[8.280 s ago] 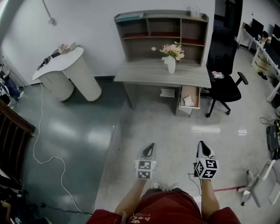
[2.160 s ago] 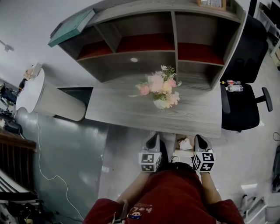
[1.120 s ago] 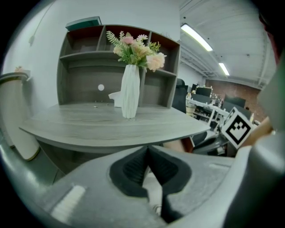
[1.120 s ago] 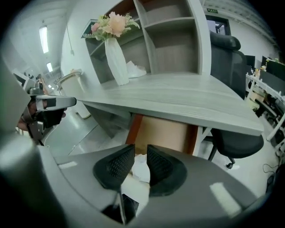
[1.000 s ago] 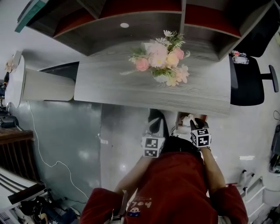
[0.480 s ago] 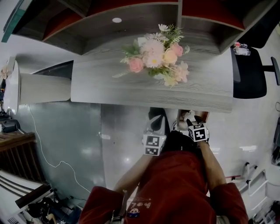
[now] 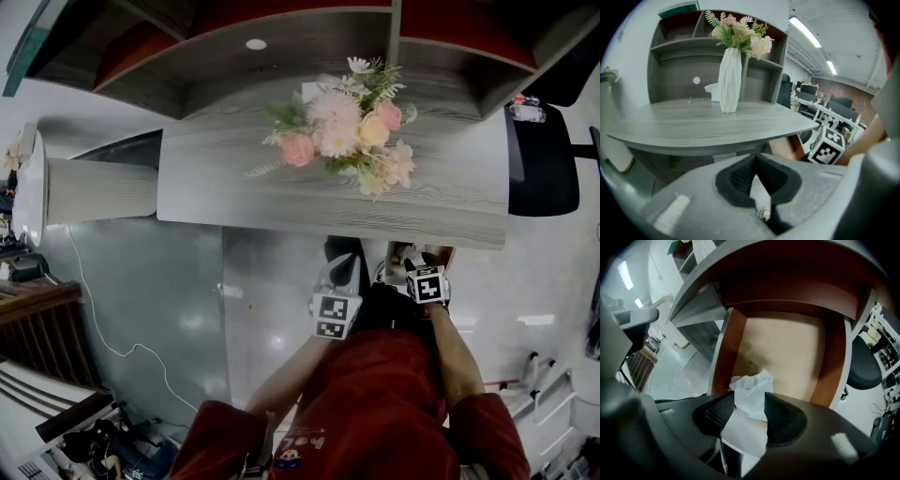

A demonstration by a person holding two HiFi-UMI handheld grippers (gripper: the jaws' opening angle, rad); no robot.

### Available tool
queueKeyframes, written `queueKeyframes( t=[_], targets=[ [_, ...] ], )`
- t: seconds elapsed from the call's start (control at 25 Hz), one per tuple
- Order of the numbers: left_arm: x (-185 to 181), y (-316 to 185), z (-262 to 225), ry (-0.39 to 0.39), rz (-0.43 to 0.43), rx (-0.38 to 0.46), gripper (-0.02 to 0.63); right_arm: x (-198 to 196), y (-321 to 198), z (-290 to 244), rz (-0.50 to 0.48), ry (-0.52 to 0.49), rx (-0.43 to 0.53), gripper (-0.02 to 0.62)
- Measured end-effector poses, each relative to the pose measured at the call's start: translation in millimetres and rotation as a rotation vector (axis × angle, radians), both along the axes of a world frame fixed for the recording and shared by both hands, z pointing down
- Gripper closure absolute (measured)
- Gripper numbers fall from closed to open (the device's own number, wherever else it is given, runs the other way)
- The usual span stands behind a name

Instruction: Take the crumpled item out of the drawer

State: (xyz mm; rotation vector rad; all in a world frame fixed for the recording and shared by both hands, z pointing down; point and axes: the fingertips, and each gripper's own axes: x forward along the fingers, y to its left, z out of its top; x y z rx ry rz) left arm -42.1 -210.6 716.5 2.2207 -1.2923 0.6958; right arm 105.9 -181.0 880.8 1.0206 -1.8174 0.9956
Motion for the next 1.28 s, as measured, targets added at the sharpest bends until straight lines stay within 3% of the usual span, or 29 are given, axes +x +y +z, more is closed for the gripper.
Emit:
queueKeyframes(
  t=[0.44,0.6,0.96,1.28],
  targets=[
    [-3,-2,0,-0.011,-0.001,-0.003,0.607,2,-2,13,-0.014,0.051,-0.046,0.416],
    [-1,0,-3,-0.014,0.004,-0.001,0.607,2,-5,18,-0.041,0.068,-0.014,0.459],
    [0,3,-2,-0.019,0.015,0.004,0.607,8,4,12,-0.028,0.065,-0.037,0.551],
    [1,7,-6,-0.019,0.019,0.018,0.607,15,5,-5,-0.03,0.087,-0.004,0.583]
  ],
)
